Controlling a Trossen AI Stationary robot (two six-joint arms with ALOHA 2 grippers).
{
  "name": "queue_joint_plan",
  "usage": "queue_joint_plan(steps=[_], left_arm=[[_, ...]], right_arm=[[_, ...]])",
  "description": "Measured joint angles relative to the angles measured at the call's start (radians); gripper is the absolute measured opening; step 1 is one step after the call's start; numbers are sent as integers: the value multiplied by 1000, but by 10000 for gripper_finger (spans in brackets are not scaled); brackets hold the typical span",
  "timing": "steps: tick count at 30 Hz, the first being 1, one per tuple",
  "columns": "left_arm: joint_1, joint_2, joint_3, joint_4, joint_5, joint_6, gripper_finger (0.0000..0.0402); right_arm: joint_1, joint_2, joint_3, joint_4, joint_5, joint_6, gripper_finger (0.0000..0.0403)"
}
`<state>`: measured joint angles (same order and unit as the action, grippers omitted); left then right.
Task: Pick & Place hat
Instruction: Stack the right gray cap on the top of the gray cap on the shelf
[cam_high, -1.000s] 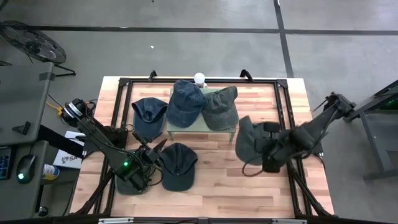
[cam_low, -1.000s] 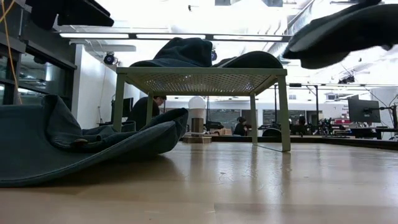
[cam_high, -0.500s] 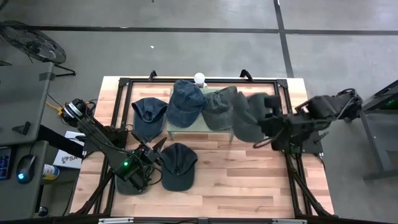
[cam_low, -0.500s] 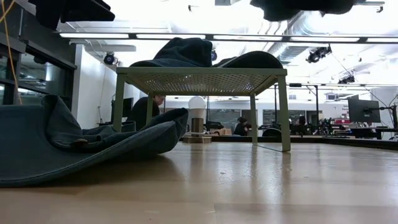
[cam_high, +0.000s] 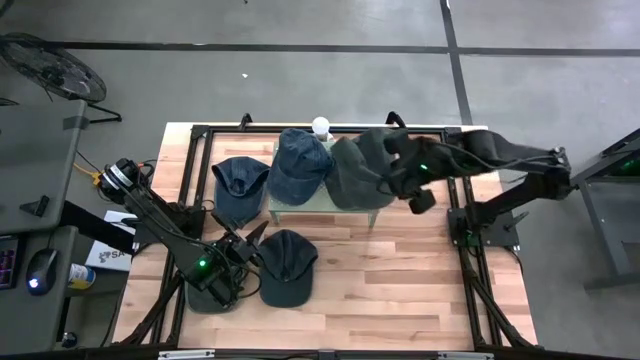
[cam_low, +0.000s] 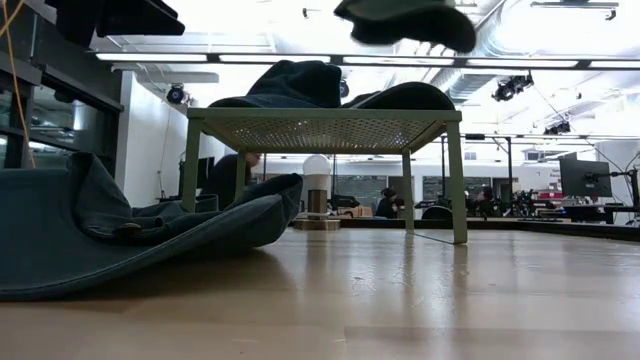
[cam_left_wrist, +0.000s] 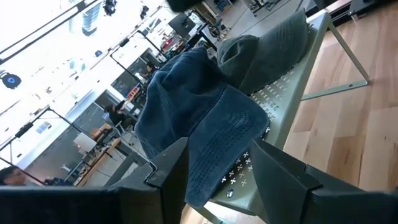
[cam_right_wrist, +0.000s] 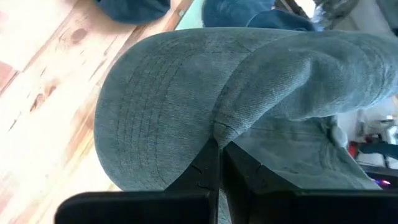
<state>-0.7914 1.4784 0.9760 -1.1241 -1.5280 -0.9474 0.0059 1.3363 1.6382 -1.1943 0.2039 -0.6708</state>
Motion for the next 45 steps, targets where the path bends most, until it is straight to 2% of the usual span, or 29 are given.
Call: queue_joint_plan(steps=[6, 16, 26, 45], left_arm=[[0, 0, 0, 9, 2, -8, 168], [0, 0, 0, 27, 22, -8, 168], [0, 0, 0, 28, 23, -8, 168], [0, 0, 0, 30, 23, -8, 168]], right_arm=[[-107, 74, -1, 54, -111, -90, 0], [-200, 164, -1, 92, -223, -116, 0], [-229, 215, -1, 73, -254, -108, 0], [-229, 217, -1, 47, -267, -70, 0]])
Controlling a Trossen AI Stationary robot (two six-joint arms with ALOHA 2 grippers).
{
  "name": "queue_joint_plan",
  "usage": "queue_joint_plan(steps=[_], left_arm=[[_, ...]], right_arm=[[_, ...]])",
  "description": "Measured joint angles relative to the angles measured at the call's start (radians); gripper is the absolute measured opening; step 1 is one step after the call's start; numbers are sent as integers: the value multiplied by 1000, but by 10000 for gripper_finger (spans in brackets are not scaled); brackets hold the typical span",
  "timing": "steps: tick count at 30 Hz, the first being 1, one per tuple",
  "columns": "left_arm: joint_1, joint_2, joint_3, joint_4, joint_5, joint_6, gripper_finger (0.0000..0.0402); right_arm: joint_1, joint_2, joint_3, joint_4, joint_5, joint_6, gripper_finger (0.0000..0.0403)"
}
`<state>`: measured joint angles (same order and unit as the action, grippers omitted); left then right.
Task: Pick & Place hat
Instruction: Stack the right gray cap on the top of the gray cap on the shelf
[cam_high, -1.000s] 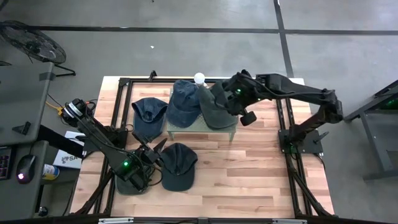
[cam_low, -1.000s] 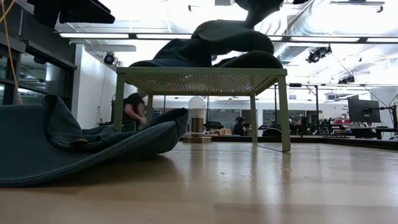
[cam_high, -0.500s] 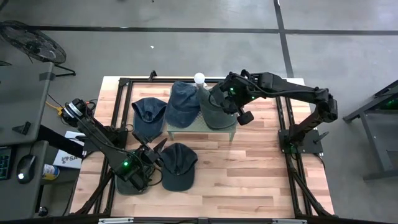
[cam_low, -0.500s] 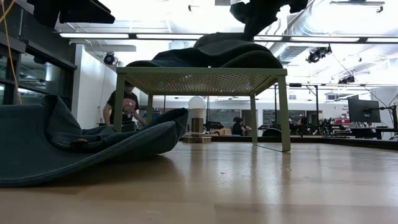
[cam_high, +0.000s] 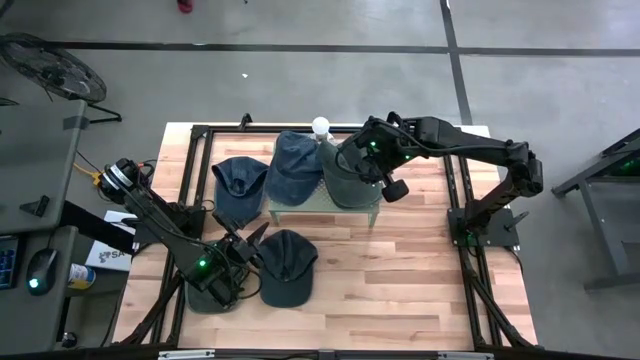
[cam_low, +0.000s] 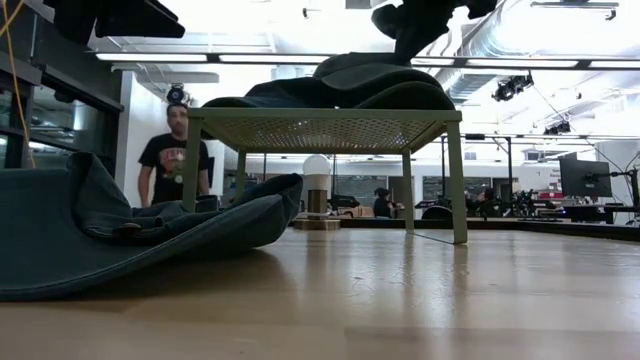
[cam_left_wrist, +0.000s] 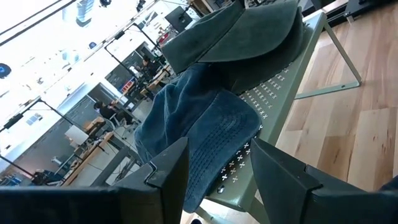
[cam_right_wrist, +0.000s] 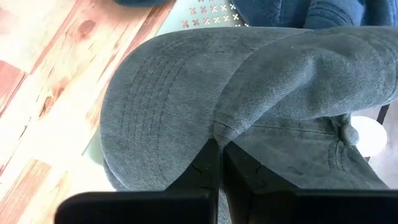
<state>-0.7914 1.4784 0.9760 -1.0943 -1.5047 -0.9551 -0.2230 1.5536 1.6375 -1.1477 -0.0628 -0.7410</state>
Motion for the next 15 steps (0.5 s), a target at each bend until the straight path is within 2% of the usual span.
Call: queue_joint_plan(steps=[8, 12, 15], left_arm=[[0, 0, 0, 2, 0, 0, 168], [0, 0, 0, 2, 0, 0, 168], [0, 0, 0, 1, 0, 0, 168]], right_arm=[[0, 0, 0, 1, 0, 0, 2], [0, 0, 0, 10, 17, 1, 17], [0, 0, 0, 18, 67, 27, 34]])
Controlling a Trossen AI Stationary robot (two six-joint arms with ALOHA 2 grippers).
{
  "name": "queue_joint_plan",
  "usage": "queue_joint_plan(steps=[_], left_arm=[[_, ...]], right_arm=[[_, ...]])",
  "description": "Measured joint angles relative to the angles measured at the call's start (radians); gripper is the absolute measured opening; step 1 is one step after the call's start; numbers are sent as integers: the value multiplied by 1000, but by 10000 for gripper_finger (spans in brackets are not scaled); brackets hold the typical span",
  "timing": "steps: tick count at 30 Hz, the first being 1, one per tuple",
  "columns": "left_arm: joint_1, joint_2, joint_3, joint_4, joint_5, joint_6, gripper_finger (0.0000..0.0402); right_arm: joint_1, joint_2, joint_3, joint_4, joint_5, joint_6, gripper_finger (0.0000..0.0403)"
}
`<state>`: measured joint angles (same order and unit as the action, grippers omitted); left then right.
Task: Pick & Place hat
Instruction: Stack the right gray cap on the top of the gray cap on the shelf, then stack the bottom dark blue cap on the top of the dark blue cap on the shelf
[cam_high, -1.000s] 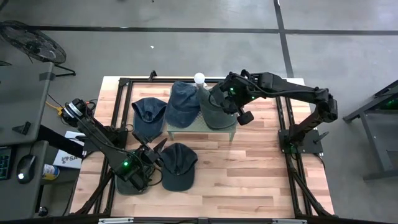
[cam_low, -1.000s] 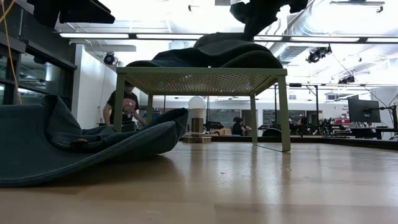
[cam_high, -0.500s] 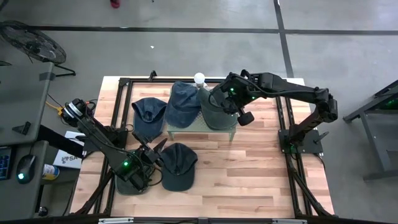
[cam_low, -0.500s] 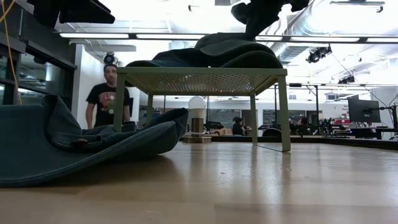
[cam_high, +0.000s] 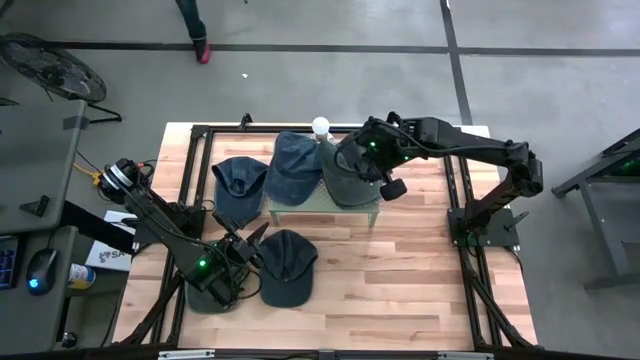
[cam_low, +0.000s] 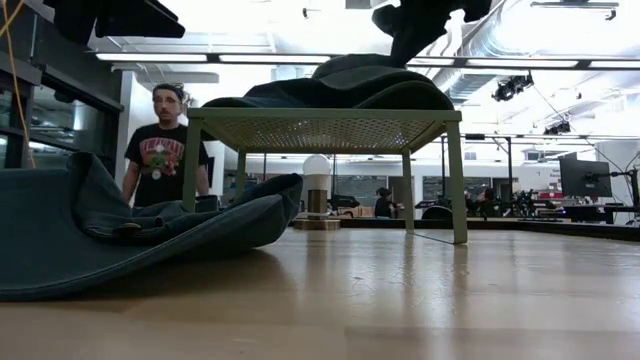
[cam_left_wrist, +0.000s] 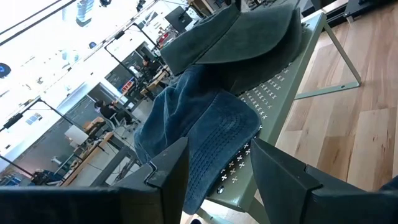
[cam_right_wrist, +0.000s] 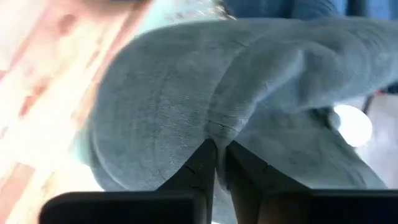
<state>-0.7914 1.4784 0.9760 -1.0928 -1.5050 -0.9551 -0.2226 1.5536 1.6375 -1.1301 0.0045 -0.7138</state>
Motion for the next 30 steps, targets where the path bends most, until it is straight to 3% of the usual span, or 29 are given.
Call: queue_joint_plan(steps=[18, 24, 30], left_arm=[[0, 0, 0, 0, -1, 5, 168], [0, 0, 0, -1, 0, 5, 168], [0, 0, 0, 0, 9, 8, 168]], right_arm=[[4, -38, 0, 31, 53, 112, 177], [55, -108, 0, 55, 157, 121, 196], [140, -197, 0, 56, 259, 238, 197]])
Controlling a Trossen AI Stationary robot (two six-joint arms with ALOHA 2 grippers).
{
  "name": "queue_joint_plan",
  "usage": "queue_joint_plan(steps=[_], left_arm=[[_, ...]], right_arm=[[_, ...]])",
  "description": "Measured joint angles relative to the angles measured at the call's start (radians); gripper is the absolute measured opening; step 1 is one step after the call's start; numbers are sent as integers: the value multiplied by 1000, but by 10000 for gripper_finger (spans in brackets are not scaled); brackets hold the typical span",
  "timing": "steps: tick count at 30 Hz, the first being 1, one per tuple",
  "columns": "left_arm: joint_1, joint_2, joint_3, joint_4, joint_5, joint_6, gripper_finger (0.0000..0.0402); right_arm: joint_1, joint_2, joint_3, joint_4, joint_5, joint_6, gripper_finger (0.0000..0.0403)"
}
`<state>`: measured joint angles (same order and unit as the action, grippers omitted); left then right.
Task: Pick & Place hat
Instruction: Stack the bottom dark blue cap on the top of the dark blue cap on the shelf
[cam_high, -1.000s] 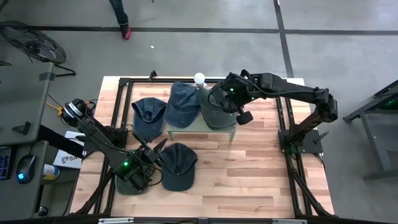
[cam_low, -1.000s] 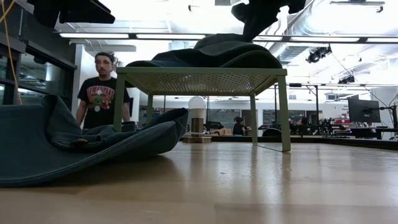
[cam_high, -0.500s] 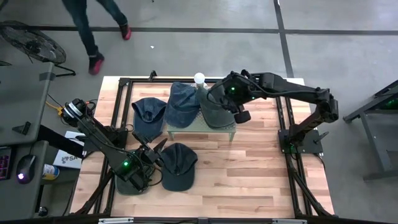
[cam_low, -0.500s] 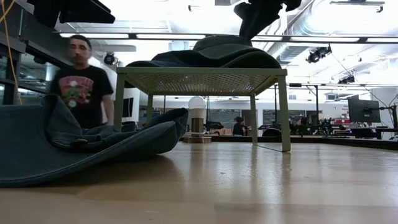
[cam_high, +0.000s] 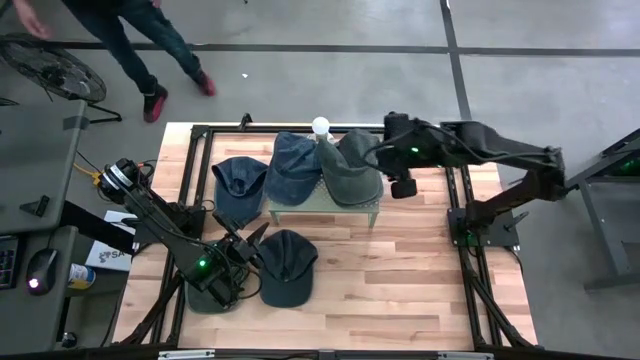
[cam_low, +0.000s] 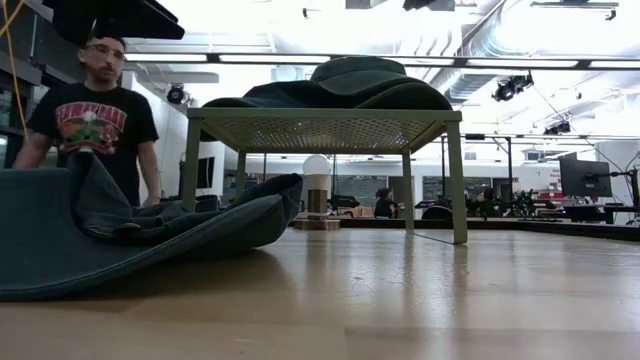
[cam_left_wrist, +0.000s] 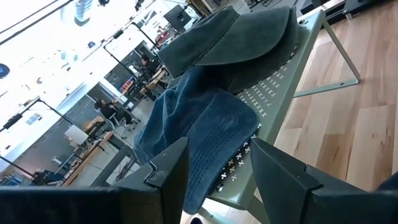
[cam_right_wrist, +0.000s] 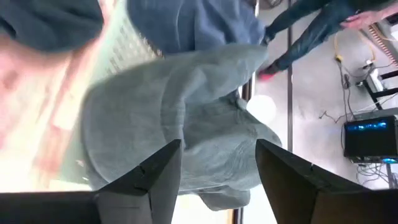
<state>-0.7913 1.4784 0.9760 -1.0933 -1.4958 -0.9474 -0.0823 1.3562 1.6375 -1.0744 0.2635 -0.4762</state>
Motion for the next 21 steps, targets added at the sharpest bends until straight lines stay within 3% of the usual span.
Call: queue_joint_plan(steps=[12, 21], left_arm=[[0, 0, 0, 1, 74, 0, 168], [0, 0, 1, 5, 165, -5, 168]], right_arm=[[240, -47, 0, -103, 5, 250, 197], [457, 13, 0, -110, 107, 430, 197]])
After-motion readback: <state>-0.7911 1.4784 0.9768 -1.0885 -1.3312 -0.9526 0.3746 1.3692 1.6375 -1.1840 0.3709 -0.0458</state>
